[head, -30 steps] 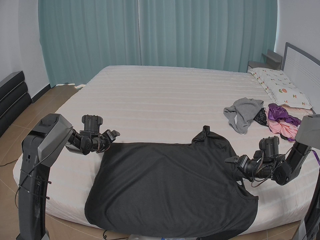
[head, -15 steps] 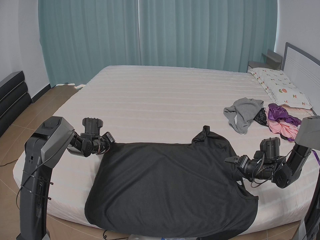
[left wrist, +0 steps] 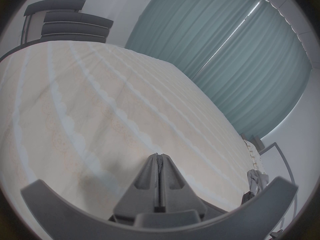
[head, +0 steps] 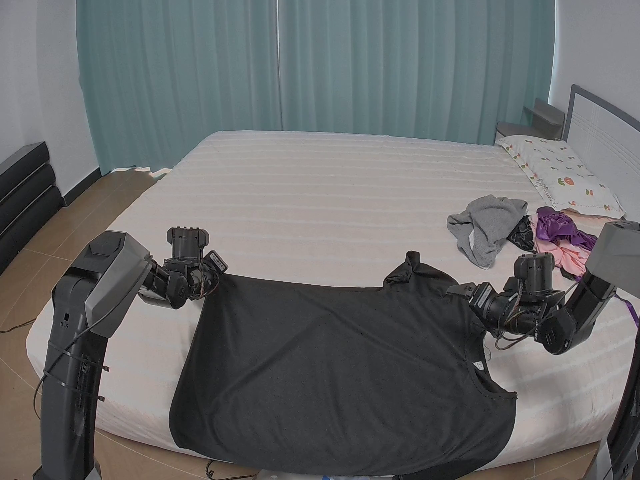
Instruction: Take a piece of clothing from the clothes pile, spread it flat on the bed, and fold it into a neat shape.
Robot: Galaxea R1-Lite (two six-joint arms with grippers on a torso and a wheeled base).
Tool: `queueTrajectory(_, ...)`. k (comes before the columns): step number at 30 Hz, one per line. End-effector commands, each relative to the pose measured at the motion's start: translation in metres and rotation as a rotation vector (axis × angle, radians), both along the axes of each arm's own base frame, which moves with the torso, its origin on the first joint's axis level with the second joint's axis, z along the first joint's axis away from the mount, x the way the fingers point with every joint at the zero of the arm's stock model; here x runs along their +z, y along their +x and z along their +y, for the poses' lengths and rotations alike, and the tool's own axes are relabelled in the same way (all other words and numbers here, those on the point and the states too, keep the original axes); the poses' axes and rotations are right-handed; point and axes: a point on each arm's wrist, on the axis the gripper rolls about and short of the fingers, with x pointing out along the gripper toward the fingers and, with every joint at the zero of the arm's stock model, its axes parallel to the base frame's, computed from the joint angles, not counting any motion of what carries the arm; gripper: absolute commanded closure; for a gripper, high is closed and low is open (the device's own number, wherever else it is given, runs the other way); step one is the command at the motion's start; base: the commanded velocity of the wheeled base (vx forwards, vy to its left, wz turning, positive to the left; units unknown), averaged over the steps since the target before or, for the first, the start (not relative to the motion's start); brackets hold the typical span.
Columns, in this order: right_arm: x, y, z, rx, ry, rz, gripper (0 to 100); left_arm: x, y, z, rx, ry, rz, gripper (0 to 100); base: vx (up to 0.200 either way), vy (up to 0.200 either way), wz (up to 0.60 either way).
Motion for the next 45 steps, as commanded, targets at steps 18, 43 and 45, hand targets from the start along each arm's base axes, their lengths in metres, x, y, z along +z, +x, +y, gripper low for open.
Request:
queueTrajectory(18, -0.064, 0.133, -0.033, -0.007, -0.177, -0.069, 0, 0.010, 0.000, 0.008, 0.045, -0.056, -0.021, 100, 0.000, 0.000, 0.00)
queueTrajectory(43, -0.024, 0.150, -0.049, -0.025, -0.211, -0.243, 100, 0.023, 0.004, 0.014, 0.065, -0.054, -0.057, 100, 0.000, 0.000, 0.00)
queueTrajectory(45, -0.015, 0.153, -0.052, -0.044, -0.213, -0.273, 100, 0.027, 0.006, 0.018, 0.078, -0.054, -0.073, 100, 0.000, 0.000, 0.00)
